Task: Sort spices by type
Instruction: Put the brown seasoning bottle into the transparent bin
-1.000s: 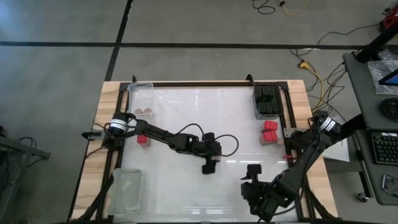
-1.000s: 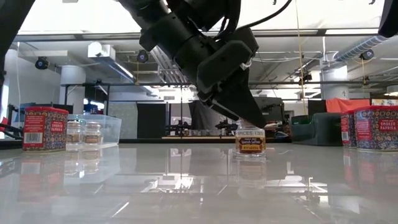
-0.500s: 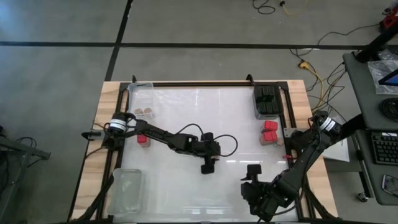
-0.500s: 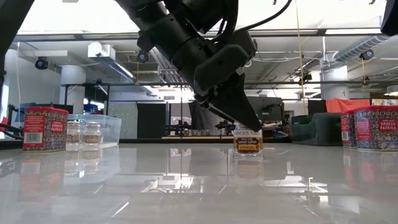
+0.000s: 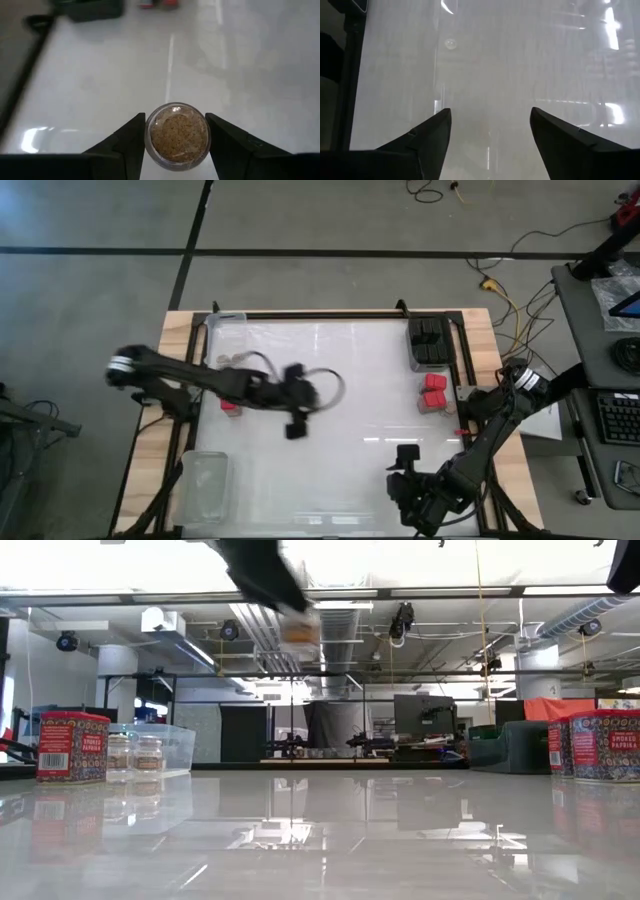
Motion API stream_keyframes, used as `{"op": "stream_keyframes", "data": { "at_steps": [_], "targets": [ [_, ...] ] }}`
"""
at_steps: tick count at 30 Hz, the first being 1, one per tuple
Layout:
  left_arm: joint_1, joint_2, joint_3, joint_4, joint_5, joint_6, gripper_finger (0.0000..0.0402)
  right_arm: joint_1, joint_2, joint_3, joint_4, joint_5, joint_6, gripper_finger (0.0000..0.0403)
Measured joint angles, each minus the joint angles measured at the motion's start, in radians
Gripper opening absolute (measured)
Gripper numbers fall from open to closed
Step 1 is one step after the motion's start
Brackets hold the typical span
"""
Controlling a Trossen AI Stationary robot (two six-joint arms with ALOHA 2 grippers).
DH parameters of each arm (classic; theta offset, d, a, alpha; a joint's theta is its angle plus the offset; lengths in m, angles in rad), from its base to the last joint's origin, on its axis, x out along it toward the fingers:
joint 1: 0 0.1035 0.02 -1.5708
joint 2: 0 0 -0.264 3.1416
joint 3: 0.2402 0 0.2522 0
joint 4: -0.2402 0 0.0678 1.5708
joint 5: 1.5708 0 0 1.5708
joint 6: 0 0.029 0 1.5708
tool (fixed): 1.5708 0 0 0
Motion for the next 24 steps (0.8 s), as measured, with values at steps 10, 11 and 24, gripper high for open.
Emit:
{"op": "stream_keyframes", "data": {
  "at_steps": [10, 11, 24],
  "targets": [
    [0.016, -0.619, -0.305, -0.348, -0.172, -0.137, 0.0165, -0.022, 0.000, 0.000, 0.027, 0.047, 0.065, 0.0260],
    [0.025, -0.673, -0.325, -0.386, -0.195, -0.143, 0.0165, -0.028, 0.000, 0.000, 0.029, 0.051, 0.065, 0.0258],
    [0.222, -1.026, -0.441, -0.503, -0.256, -0.081, 0.0165, -0.124, 0.000, 0.010, 0.101, 0.052, 0.057, 0.0238]
  ]
}}
